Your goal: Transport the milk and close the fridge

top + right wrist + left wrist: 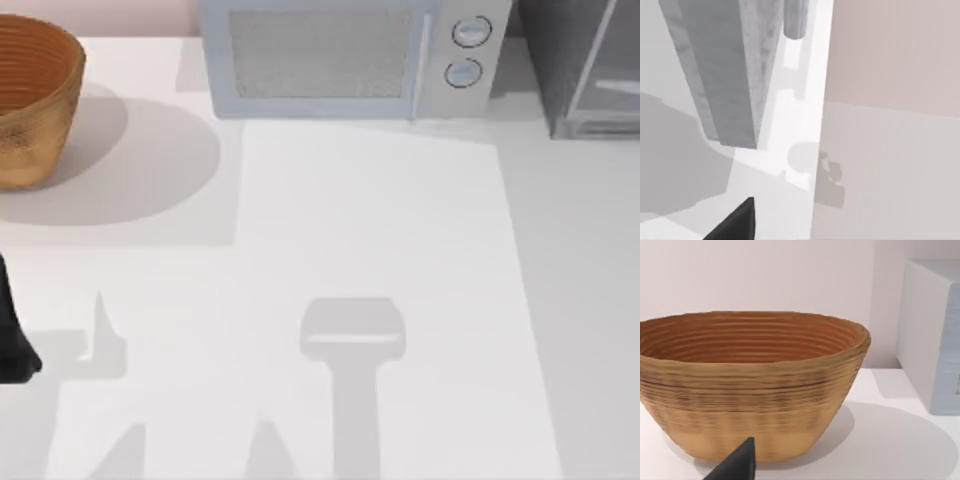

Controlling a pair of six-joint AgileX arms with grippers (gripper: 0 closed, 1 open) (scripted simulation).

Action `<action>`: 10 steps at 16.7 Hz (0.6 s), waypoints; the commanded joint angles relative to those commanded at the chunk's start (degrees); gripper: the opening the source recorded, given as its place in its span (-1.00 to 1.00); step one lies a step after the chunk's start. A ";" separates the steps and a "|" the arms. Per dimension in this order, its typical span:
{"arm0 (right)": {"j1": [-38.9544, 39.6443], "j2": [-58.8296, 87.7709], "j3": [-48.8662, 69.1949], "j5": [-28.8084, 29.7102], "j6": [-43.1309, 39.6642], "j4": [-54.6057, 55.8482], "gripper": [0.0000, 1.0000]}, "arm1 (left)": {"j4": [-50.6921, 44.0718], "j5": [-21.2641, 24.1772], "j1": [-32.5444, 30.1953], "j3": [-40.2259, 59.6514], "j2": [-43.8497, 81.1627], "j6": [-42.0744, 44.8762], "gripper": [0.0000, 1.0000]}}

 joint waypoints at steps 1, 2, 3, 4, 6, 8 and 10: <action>2.96 0.17 0.36 0.11 3.91 3.90 1.00 | 0.00 0.00 0.00 0.00 0.00 0.00 1.00; 6.01 0.33 0.70 0.30 8.22 8.14 1.00 | 0.00 0.00 0.00 0.00 0.00 0.00 1.00; 9.13 0.45 0.97 0.60 12.85 12.64 1.00 | 0.00 0.00 0.00 0.00 0.00 0.00 1.00; 12.29 0.54 1.15 1.02 17.77 17.29 1.00 | 0.00 0.00 0.00 0.00 0.00 0.00 1.00; 18.50 0.62 1.19 2.21 28.10 26.62 1.00 | 0.00 0.00 0.00 0.00 0.00 0.00 1.00; 24.28 0.60 0.78 3.81 38.38 35.38 1.00 | 0.00 0.00 0.00 0.00 0.00 0.00 1.00; 29.37 0.47 -0.02 5.69 47.94 42.98 1.00 | 0.00 0.00 0.00 0.00 0.00 0.00 1.00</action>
